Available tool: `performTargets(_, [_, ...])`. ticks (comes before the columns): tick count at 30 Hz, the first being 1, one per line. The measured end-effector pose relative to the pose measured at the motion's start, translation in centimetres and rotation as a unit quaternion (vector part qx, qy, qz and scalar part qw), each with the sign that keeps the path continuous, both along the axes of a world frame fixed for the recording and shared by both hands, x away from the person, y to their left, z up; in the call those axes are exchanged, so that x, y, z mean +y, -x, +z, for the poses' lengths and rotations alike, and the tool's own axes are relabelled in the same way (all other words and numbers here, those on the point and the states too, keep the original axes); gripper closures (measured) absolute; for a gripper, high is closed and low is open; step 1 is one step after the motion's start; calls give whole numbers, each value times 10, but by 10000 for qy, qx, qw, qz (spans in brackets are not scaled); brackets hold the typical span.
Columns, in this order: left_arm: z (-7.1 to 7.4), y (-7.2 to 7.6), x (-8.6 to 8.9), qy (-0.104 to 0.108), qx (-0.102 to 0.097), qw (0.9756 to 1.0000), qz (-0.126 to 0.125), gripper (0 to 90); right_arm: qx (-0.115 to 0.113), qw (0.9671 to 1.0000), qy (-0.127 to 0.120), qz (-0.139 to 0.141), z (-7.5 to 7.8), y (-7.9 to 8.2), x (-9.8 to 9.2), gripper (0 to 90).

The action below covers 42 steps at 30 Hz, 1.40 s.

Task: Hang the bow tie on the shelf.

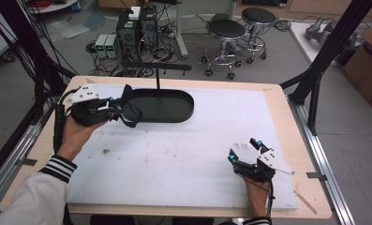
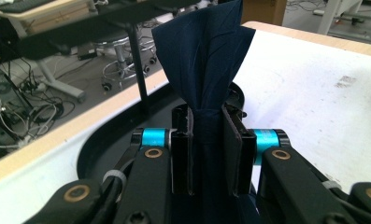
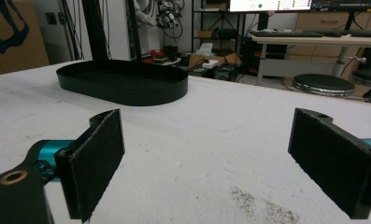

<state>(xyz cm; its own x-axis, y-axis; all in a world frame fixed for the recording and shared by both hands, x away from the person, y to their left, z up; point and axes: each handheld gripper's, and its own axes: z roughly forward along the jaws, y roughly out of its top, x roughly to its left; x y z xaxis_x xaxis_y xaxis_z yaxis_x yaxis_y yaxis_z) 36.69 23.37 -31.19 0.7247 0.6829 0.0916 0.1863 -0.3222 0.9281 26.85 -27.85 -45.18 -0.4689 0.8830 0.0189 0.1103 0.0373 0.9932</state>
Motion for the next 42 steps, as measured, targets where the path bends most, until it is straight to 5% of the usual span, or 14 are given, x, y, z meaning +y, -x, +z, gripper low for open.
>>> performTargets(10, [12, -25, 0, 14, -61, 10000, 58, 750, 6, 10000, -10, -16, 0, 0, 0, 98])
performTargets(21, [24, -48, 4, 283, -177, 9993, 155, 750, -8, 10000, 59, -13, 0, 0, 1, 97])
performTargets(42, [32, -90, -2, 185, -431, 9976, 499, 750, 41, 10000, -17, -41, 0, -1, 0, 97])
